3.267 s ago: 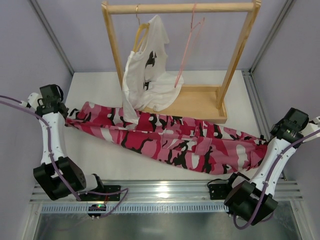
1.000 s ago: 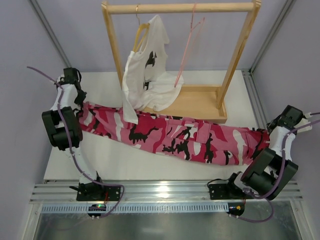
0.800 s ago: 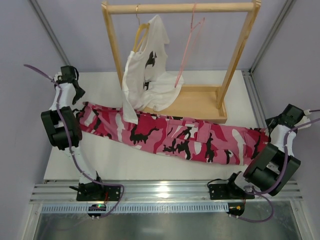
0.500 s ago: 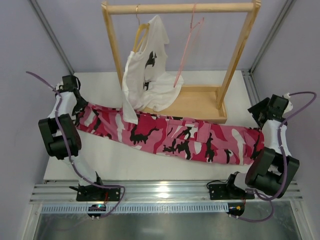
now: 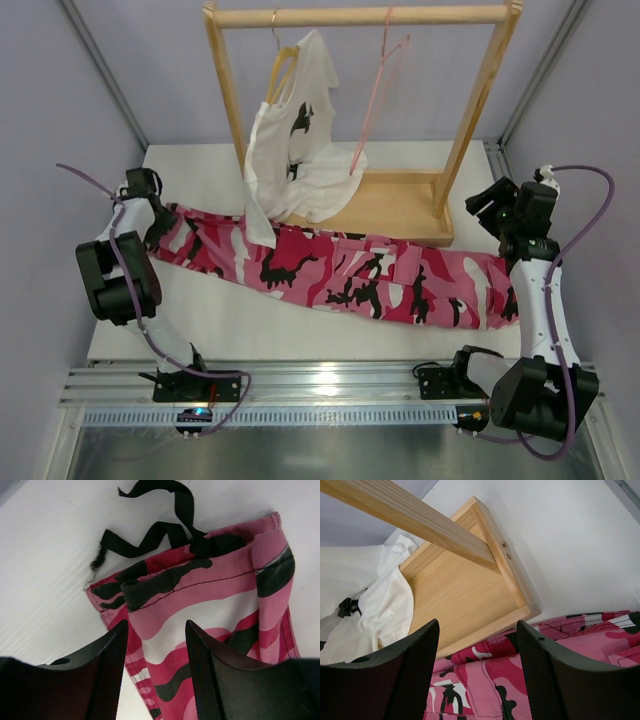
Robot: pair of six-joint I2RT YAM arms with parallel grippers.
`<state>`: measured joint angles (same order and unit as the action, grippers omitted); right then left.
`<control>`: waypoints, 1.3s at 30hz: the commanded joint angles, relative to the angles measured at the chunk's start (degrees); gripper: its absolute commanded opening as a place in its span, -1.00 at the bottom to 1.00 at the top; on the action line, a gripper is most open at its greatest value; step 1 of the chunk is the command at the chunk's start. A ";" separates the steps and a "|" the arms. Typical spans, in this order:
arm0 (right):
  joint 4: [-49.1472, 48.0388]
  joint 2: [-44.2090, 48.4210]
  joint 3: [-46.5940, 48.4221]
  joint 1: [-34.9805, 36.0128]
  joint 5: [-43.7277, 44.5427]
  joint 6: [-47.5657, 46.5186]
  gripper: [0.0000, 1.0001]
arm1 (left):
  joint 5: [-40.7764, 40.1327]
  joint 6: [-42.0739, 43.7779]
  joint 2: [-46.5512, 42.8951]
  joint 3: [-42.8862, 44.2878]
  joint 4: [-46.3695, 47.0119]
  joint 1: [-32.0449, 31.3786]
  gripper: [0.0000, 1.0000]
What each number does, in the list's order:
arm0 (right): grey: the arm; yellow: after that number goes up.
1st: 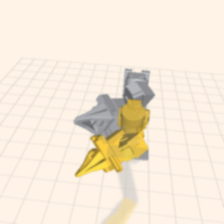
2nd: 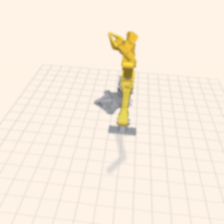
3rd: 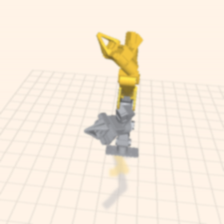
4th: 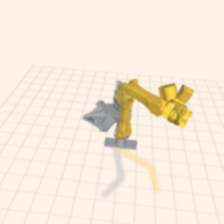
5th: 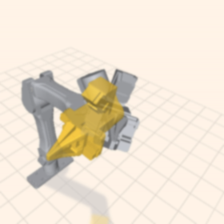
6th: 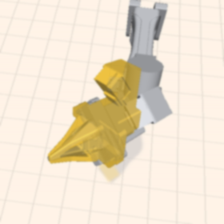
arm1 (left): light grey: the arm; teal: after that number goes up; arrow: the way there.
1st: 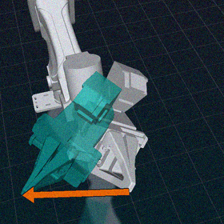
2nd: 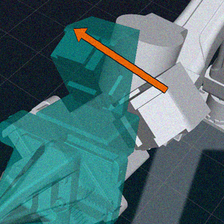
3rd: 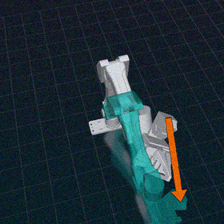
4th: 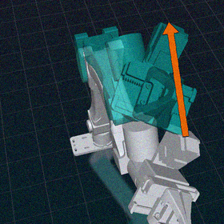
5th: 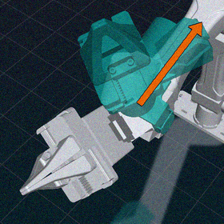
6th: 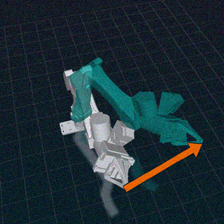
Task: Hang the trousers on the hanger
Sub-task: Fold the trousers
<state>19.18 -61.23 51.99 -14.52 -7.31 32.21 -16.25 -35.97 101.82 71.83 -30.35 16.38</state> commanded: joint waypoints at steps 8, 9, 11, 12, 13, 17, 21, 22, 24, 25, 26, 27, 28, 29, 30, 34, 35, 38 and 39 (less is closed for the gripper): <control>0.85 3.05 5.14 0.37 -1.83 -1.79 0.32 | 4.39 -1.39 5.49 2.52 2.76 0.23 -0.10; 1.03 3.05 5.32 0.37 -1.74 -1.88 0.32 | 3.69 -1.39 5.75 2.52 1.62 0.14 -0.13; 1.21 3.57 5.06 0.29 -1.22 -2.06 0.32 | 2.89 -1.65 5.58 1.74 2.04 0.23 -0.14; 1.12 3.75 4.88 0.37 -1.04 -2.06 0.32 | 2.54 -1.65 5.58 1.47 1.79 0.14 -0.14; 1.04 3.75 4.79 0.29 -1.04 -2.06 0.32 | 2.54 -1.48 5.76 1.64 1.52 0.23 -0.14; 0.95 3.58 4.35 0.29 -1.21 -1.80 0.32 | 2.19 -1.21 5.32 1.99 0.38 0.14 -0.15; 0.51 3.40 3.56 0.37 -1.21 -1.54 0.32 | -3.95 -1.12 1.37 1.65 -1.90 -0.65 -0.06; 0.16 3.40 3.13 0.37 -1.48 -1.45 0.32 | -4.92 -1.04 0.58 1.12 -1.65 -0.56 -0.05; -0.28 3.23 2.42 0.37 -1.83 -0.92 0.32 | -5.72 -0.68 -1.18 -0.29 -1.29 -0.74 -0.04; -0.54 3.14 2.24 0.29 -2.00 -0.92 0.32 | -6.24 -0.68 -1.36 -0.55 -1.21 -0.65 -0.04; -0.63 3.14 2.24 0.37 -2.01 -0.83 0.32 | -6.77 -0.86 -1.45 -1.08 -0.94 -0.65 -0.04; -0.81 3.14 2.15 0.37 -2.01 -0.74 0.32 | -6.60 -0.95 -1.10 -1.43 -0.51 -0.65 -0.03; -1.51 2.79 2.07 0.37 -2.09 -0.83 0.32 | -6.43 -1.12 -0.84 -1.61 -0.24 -0.65 -0.03; -1.43 2.61 2.15 0.37 -2.09 -0.83 0.32 | -5.64 -1.12 -0.49 -1.52 0.11 -0.56 -0.04; -1.34 2.17 2.50 0.29 -2.09 -1.26 0.32 | -5.29 -1.73 0.56 -1.52 0.29 -0.65 -0.05; -0.72 0.85 3.30 0.37 -1.57 -1.97 0.32 | -3.70 -3.06 2.50 -1.87 1.43 -0.65 -0.13; -0.72 0.85 3.30 0.37 -1.57 -1.80 0.32 | -3.79 -3.23 2.94 -1.70 1.26 -0.65 -0.15; -0.81 0.76 3.30 0.37 -1.48 -1.88 0.32 | -5.89 -4.29 3.91 -1.96 0.38 -0.82 -0.18; -0.81 0.76 3.38 0.29 -1.48 -1.80 0.32 | -6.77 -4.46 4.00 -2.31 0.64 -0.91 -0.19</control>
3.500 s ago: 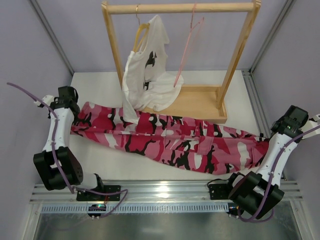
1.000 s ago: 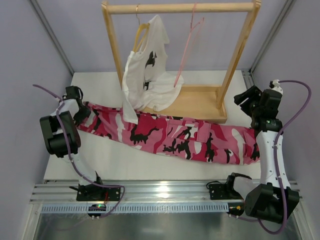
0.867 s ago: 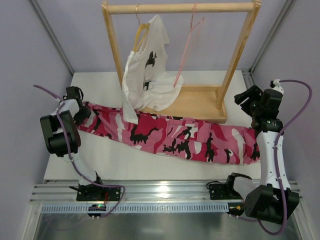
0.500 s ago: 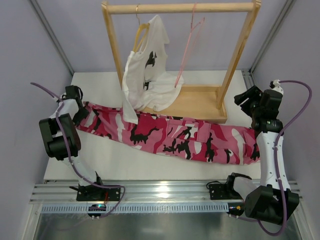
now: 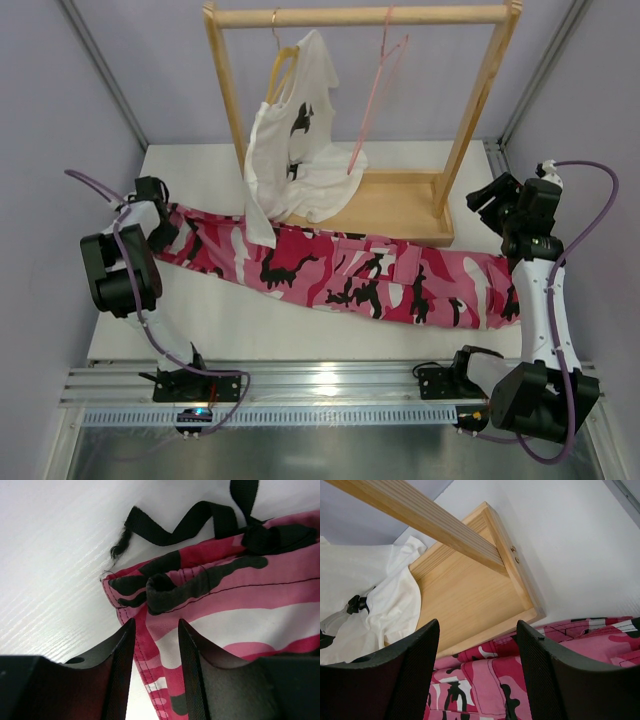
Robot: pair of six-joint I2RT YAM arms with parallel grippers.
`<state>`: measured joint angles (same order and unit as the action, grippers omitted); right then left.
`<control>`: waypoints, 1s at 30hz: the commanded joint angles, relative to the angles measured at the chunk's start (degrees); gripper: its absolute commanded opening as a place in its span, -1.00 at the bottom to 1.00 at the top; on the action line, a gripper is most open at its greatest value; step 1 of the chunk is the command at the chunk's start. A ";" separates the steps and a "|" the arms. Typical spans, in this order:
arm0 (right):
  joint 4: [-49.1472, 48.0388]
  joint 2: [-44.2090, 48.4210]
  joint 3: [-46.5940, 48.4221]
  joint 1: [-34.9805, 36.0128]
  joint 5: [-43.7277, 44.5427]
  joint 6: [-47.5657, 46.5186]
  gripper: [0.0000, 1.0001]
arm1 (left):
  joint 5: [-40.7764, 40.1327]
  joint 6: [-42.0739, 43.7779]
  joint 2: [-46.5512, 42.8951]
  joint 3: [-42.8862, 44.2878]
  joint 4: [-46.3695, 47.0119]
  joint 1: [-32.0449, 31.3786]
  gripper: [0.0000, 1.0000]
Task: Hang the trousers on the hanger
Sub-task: Fold the trousers
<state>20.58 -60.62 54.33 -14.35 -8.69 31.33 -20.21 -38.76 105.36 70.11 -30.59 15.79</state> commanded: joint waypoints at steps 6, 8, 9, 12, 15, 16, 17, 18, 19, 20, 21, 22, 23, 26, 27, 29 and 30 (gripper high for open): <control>-2.38 0.24 0.96 0.20 0.25 -1.18 0.32 | -4.14 -0.70 1.87 0.38 0.62 -0.32 -0.57; -2.21 0.24 1.13 0.20 0.25 -1.27 0.32 | -5.28 -0.35 1.34 0.91 -0.43 -0.32 -0.71; -2.04 0.33 1.31 0.20 0.16 -1.27 0.32 | -5.89 -0.26 0.82 1.00 -0.70 -0.58 -0.74; -2.21 0.33 1.31 0.20 -0.01 -1.27 0.32 | -7.48 0.53 -1.03 1.26 -1.31 -0.59 -0.99; -1.95 -0.02 1.57 0.20 -0.19 -1.36 0.32 | -7.83 0.88 -2.70 2.14 -2.63 -0.59 -0.99; -1.95 -0.02 1.57 0.20 -0.36 -1.45 0.32 | -8.00 0.80 -3.23 2.14 -2.81 -0.59 -0.99; -1.86 -0.02 1.57 0.20 -0.36 -1.54 0.32 | -8.27 0.71 -3.75 1.70 -3.16 -0.67 -0.99; -1.77 -0.02 1.57 0.20 -0.45 -1.62 0.32 | -8.53 0.62 -4.72 1.44 -3.16 -0.76 -0.99; -1.77 0.06 1.57 0.20 -0.45 -1.62 0.32 | -8.88 0.44 -5.07 0.91 -3.07 -0.76 -0.99; -1.77 0.06 1.57 0.11 -0.45 -1.62 0.32 | -9.41 0.36 -5.43 0.13 -2.03 -0.76 -0.99; -1.86 -0.11 1.75 0.11 -1.06 -1.71 0.32 | -9.41 0.36 -5.95 -1.53 -1.41 -0.68 -0.99; -1.60 -0.11 1.84 0.11 -1.15 -1.80 0.32 | -9.85 0.27 -5.96 -2.25 -1.32 -0.76 -0.99; -1.51 -0.11 1.84 0.11 -1.24 -1.80 0.32 | -10.03 0.27 -6.04 -2.69 -1.14 -0.68 -0.99; -1.42 -0.64 2.19 0.20 -1.86 -1.97 0.32 | -8.80 0.62 -6.04 -4.10 0.53 -0.68 -0.99; -0.98 -0.73 2.36 0.20 -1.86 -2.15 0.32 | -7.67 0.71 -6.13 -4.27 1.14 -0.67 -0.99; -0.98 -0.73 2.45 0.20 -1.86 -2.24 0.32 | -6.78 0.44 -7.18 -5.15 3.33 -0.67 -0.66; -1.07 -0.64 2.36 0.20 -1.77 -2.24 0.32 | -5.99 0.27 -7.97 -6.46 5.78 -0.67 -0.32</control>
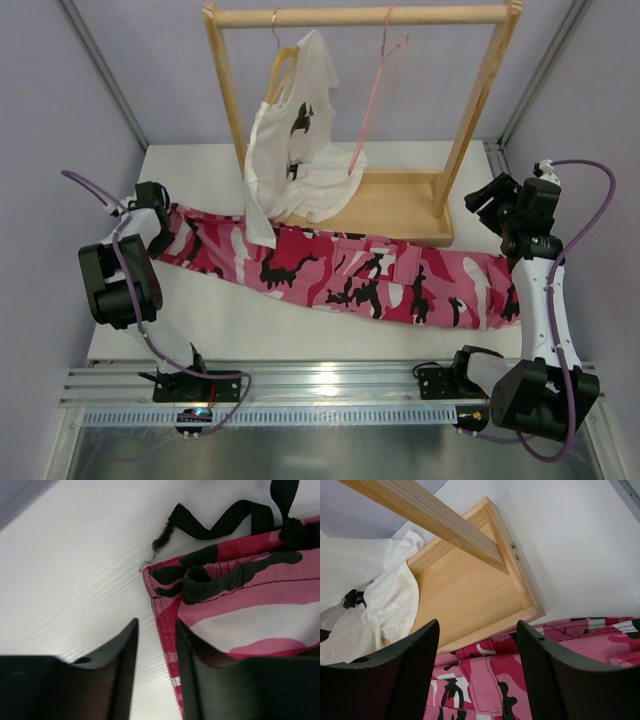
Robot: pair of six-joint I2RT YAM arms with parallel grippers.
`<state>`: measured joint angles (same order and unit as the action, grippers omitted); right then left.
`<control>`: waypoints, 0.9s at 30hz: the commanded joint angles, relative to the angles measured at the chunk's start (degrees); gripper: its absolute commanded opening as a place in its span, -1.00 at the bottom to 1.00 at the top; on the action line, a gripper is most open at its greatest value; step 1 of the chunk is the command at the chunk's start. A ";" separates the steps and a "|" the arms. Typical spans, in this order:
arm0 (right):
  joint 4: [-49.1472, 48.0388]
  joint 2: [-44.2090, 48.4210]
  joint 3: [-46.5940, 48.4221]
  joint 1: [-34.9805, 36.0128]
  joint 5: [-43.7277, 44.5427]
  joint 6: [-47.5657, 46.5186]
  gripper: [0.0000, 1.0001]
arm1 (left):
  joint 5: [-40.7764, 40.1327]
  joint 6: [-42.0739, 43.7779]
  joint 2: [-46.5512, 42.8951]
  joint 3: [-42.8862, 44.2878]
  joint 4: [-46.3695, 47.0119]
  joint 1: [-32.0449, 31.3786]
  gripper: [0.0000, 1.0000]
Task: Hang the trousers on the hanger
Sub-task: Fold the trousers
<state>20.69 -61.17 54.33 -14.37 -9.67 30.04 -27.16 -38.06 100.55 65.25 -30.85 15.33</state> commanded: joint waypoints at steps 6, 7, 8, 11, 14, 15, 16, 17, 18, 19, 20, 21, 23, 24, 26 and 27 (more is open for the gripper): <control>-1.44 -0.53 2.36 0.22 -0.96 -1.04 0.32 | 3.68 -0.87 -3.53 -3.11 9.49 -0.30 -0.09; -1.35 -0.62 2.45 0.22 -0.96 -1.04 0.32 | 3.78 -0.96 -2.91 -3.03 9.67 -0.30 -0.08; -1.44 -0.71 2.45 0.13 -1.05 -1.04 0.32 | 3.87 -1.31 -2.65 -3.03 9.84 -0.30 -0.09; -1.53 -1.06 2.45 0.13 -1.14 -0.95 0.32 | 4.48 -1.66 -1.24 -2.77 10.11 -0.30 -0.14; -1.79 -1.15 2.36 0.13 -1.14 -0.95 0.32 | 5.01 -2.01 0.77 -1.72 9.76 -0.30 -0.24; -1.79 -1.23 2.28 0.13 -1.05 -0.95 0.32 | 5.01 -2.10 1.31 -1.36 9.41 -0.22 -0.27; -1.88 -1.24 2.19 0.22 -1.05 -0.95 0.32 | 5.10 -2.19 1.75 -1.10 9.41 -0.30 -0.30; -2.05 -1.41 2.19 0.13 -1.05 -0.95 0.32 | 5.27 -2.19 2.10 -1.01 9.41 -0.30 -0.33; -2.05 -1.32 2.19 0.22 -1.05 -0.95 0.32 | 5.36 -2.36 2.71 -1.01 9.67 -0.30 -0.37; -2.14 -1.41 2.28 0.13 -1.14 -0.95 0.32 | 5.27 -2.45 2.98 -0.92 9.76 -0.22 -0.37; -2.14 -1.59 2.45 0.13 -1.14 -0.95 0.32 | 5.10 -2.45 3.33 -0.92 9.84 -0.22 -0.37; -2.06 -1.59 2.54 0.13 -1.14 -0.95 0.32 | 4.92 -2.37 3.94 -0.66 9.76 -0.22 -0.37; -2.14 -1.68 2.63 0.22 -1.14 -0.95 0.32 | 4.57 -2.28 4.74 -0.39 9.76 -0.22 -0.36; -2.32 -1.68 2.54 0.22 -1.23 -0.78 0.32 | 4.22 -1.67 5.35 0.13 9.32 -0.30 -0.36; -2.23 -1.68 2.54 0.22 -1.66 -0.86 0.32 | 4.13 -1.14 5.88 0.84 8.97 -0.30 -0.38; -2.23 -1.68 2.54 0.22 -1.58 -0.86 0.32 | 4.22 -1.05 5.88 1.01 8.97 -0.22 -0.47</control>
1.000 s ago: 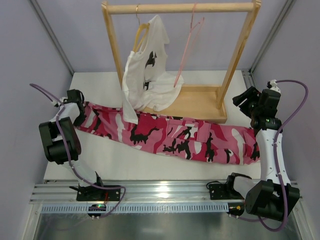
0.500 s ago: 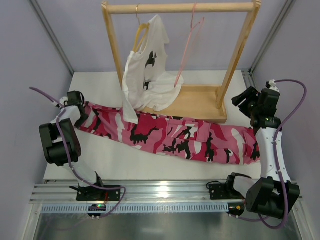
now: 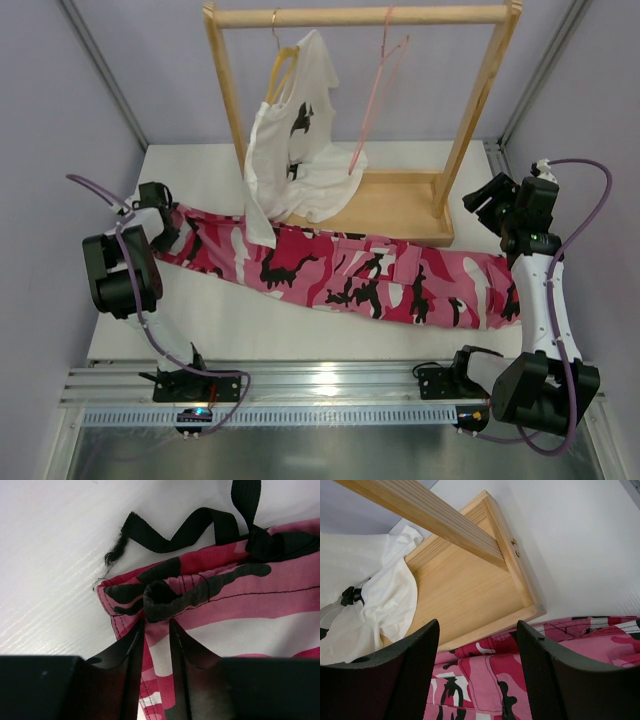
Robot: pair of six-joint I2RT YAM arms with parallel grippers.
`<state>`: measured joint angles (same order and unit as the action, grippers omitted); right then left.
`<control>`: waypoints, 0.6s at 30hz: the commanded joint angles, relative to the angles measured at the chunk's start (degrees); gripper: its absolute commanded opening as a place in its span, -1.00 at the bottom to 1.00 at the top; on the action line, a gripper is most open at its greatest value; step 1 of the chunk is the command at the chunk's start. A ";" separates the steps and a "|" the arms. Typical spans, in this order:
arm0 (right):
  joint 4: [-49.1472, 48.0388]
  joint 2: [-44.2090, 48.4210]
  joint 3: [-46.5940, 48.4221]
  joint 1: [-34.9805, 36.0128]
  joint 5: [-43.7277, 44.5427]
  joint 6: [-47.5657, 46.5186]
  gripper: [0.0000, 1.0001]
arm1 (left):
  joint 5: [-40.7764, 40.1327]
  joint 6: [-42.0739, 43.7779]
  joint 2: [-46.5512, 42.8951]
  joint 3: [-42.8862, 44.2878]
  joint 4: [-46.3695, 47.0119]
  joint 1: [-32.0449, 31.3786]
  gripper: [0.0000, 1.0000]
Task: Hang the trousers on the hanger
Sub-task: Fold the trousers
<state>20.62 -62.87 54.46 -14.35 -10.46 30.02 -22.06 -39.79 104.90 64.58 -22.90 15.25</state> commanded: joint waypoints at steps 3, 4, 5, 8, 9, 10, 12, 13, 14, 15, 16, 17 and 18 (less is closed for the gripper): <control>-2.17 0.29 2.41 0.20 -0.79 -0.84 0.32 | -0.53 1.12 2.06 2.48 0.22 -0.22 -0.56; -2.25 0.29 2.41 0.20 -0.88 -0.84 0.32 | 0.35 1.55 2.84 3.35 -0.39 -0.22 -0.61; -2.25 0.29 2.32 0.11 -0.62 -0.84 0.32 | 0.70 1.91 3.29 3.71 -0.57 -0.13 -0.68; -2.34 0.29 2.06 0.20 -0.53 -0.75 0.32 | 1.67 2.35 4.25 4.76 -1.27 -0.13 -0.93; -2.34 0.21 1.97 0.20 -0.53 -0.84 0.32 | 1.76 2.35 4.34 4.86 -1.45 -0.22 -0.99; -2.34 0.21 1.97 0.11 -0.61 -0.84 0.32 | 1.85 2.44 4.26 4.86 -1.54 -0.22 -0.99; -2.43 0.21 1.88 0.11 -0.62 -0.75 0.32 | 1.76 2.44 3.38 4.94 -2.06 -0.22 -0.99; -2.60 0.21 1.88 0.11 -0.70 -0.84 0.32 | 1.59 2.35 3.03 5.29 -2.59 -0.13 -1.00; -2.60 0.12 1.88 0.11 -0.70 -0.84 0.32 | 0.80 2.44 2.59 5.82 -3.55 -0.30 -0.99; -2.60 0.20 1.88 0.11 -0.88 -0.84 0.32 | 0.01 2.61 1.63 6.87 -5.47 -0.30 -0.99; -2.52 0.21 1.79 0.11 -0.88 -0.75 0.32 | -1.21 2.87 1.36 7.66 -6.80 -0.30 -0.99; -2.52 0.21 1.79 0.20 -0.88 -0.75 0.32 | -2.44 3.40 1.10 8.63 -8.03 -0.56 -0.99; -2.43 0.21 1.79 0.11 -0.97 -0.75 0.32 | -5.94 4.19 1.27 10.72 -11.09 -0.83 -0.99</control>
<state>20.60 -63.00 54.48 -14.37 -10.70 30.02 -22.00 -37.67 107.57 70.37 -28.25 14.96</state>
